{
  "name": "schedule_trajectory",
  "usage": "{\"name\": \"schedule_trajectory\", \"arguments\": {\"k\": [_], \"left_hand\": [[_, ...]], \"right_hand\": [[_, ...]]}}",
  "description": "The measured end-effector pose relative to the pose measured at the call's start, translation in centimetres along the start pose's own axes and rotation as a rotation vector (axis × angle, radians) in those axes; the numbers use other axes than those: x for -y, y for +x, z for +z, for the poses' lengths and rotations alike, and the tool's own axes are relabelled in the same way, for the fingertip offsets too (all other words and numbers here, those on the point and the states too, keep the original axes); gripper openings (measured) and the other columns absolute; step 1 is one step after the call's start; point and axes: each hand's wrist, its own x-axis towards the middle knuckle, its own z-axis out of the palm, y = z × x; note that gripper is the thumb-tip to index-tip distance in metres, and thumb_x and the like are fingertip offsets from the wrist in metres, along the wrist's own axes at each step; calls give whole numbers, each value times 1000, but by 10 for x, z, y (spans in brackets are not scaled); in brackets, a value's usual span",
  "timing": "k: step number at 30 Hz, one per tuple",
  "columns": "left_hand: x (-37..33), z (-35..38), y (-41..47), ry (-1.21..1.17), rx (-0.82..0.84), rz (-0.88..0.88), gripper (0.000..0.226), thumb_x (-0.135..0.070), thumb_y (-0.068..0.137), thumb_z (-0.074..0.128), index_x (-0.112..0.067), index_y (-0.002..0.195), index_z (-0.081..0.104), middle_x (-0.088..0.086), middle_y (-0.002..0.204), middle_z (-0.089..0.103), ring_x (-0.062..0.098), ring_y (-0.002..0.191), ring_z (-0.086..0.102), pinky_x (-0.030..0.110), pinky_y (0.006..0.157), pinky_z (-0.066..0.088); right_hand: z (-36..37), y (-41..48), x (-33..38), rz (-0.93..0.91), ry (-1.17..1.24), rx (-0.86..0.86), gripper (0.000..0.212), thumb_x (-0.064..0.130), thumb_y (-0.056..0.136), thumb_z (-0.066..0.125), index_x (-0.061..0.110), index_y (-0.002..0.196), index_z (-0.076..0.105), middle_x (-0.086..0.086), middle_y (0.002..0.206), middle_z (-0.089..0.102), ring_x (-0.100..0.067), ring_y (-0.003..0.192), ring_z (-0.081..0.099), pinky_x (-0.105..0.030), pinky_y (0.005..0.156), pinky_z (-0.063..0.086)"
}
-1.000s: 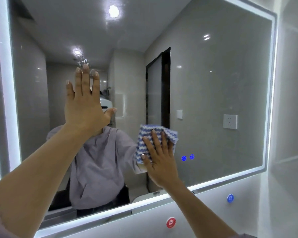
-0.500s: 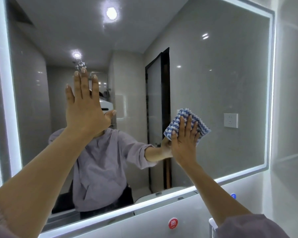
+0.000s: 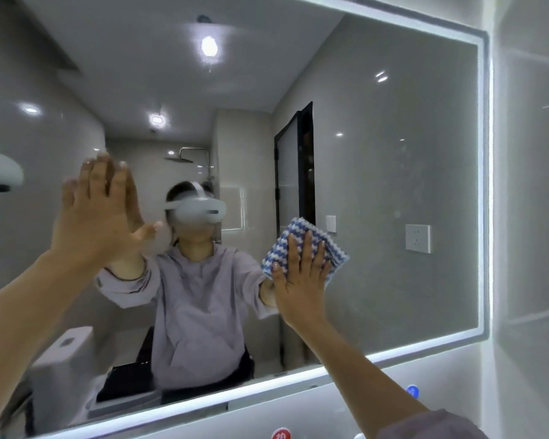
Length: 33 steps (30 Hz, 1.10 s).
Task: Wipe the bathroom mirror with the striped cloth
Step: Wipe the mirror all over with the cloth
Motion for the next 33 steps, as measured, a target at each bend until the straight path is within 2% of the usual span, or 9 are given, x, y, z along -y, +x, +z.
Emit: {"name": "schedule_trajectory", "arguments": {"k": [3,6,9,14,19,23,27,30,33], "left_hand": [[-17,-9,-8,75,26,-67,101,-56,74,66,-1,144,19,22,154,15,39,143,10,62,113,12],[-53,-10,-25,119,65,-48,96,-49,77,67,5,143,22,26,152,20,44,141,15,65,110,18],[-95,-5,-38,134,66,-24,93,-42,79,68,5,144,22,28,151,22,46,141,18,66,110,18],[-139,2,-42,41,104,-61,91,-50,86,53,-5,150,6,14,159,3,30,147,-1,49,118,5],[-161,-4,-38,22,121,-33,89,-56,82,33,-10,151,1,10,160,-3,26,147,-8,44,118,0],[-174,1,-35,-53,137,6,85,-59,88,34,-13,151,0,8,160,-5,22,146,-11,44,120,1],[-182,14,-29,-46,129,36,104,-82,67,-10,-17,147,-12,4,156,-19,21,144,-19,38,118,-4],[-183,23,-20,-64,51,48,91,-70,74,3,-17,148,-10,5,158,-14,19,142,-21,36,116,-7],[-184,28,-8,-79,-18,81,84,-65,80,15,-18,146,-11,6,158,-10,23,145,-13,41,118,-1]], "right_hand": [[-2,0,-16,-108,20,6,69,52,99,13,24,140,-35,-8,152,-34,-33,142,-24,-53,115,-14],[-9,4,-32,-226,91,20,63,52,96,7,29,143,-27,3,149,-36,-24,141,-28,-48,116,-16],[-14,12,-51,-333,100,-6,60,48,99,19,29,151,-4,0,160,-14,-20,145,-17,-48,118,-4],[-20,25,-75,-491,78,-96,58,44,97,34,24,150,24,-3,159,13,-25,146,4,-48,117,3],[-19,30,-84,-552,101,-113,56,43,96,34,28,150,26,0,159,14,-24,146,8,-48,116,8],[-24,36,-92,-560,103,-122,57,46,94,34,32,149,24,3,158,16,-22,144,14,-46,114,11],[-30,52,-103,-556,100,-144,57,47,95,34,32,149,25,3,158,18,-22,144,13,-48,113,14],[-37,71,-110,-533,57,-158,56,49,95,30,30,148,27,1,158,20,-22,145,11,-48,113,12],[-46,93,-116,-491,34,-181,58,50,95,28,28,149,28,0,158,19,-23,146,6,-48,115,8]]}}
